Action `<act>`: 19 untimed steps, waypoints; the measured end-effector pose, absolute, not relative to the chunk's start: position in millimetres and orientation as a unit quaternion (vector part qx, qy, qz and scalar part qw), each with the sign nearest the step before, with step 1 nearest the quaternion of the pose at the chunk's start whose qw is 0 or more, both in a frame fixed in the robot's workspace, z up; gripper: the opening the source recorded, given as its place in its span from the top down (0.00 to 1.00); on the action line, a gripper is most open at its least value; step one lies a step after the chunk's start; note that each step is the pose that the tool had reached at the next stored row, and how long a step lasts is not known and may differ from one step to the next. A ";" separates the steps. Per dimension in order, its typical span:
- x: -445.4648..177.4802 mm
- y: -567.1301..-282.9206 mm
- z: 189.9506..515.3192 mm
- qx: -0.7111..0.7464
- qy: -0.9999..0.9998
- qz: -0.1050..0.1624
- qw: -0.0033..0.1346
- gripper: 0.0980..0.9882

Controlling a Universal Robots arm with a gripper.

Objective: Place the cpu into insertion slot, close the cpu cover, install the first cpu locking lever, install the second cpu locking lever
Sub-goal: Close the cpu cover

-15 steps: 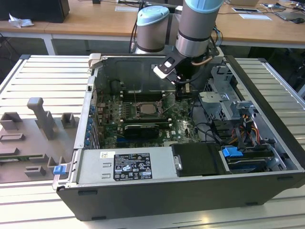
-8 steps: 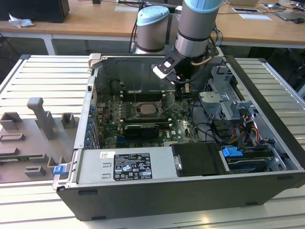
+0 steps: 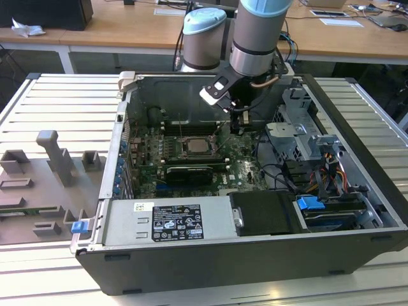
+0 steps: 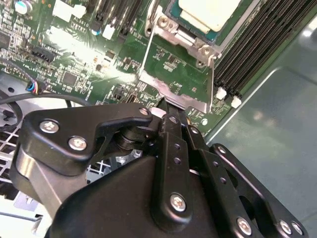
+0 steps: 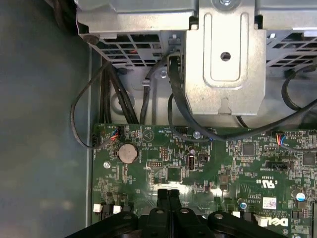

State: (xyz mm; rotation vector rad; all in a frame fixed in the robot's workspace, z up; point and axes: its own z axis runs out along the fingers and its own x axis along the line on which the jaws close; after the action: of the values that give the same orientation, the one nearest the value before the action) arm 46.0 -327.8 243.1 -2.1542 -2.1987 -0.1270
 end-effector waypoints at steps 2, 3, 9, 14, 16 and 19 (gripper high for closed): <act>42.8 -327.8 243.1 -0.699 -0.713 -0.041 0.030 0.99; 41.3 -327.8 243.1 -0.699 -0.713 -0.041 0.030 0.99; 23.8 -327.8 243.1 -0.699 -0.713 -0.041 0.030 0.99; 2.7 -327.8 242.3 -0.699 -0.713 -0.042 0.030 0.99; -3.1 -327.8 240.8 -0.699 -0.713 -0.042 0.030 0.99; -10.6 -327.8 237.1 -0.699 -0.713 -0.042 0.030 0.99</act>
State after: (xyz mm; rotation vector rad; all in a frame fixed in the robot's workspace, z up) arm -10.6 -327.8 237.1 -2.1553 -2.2001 -0.1289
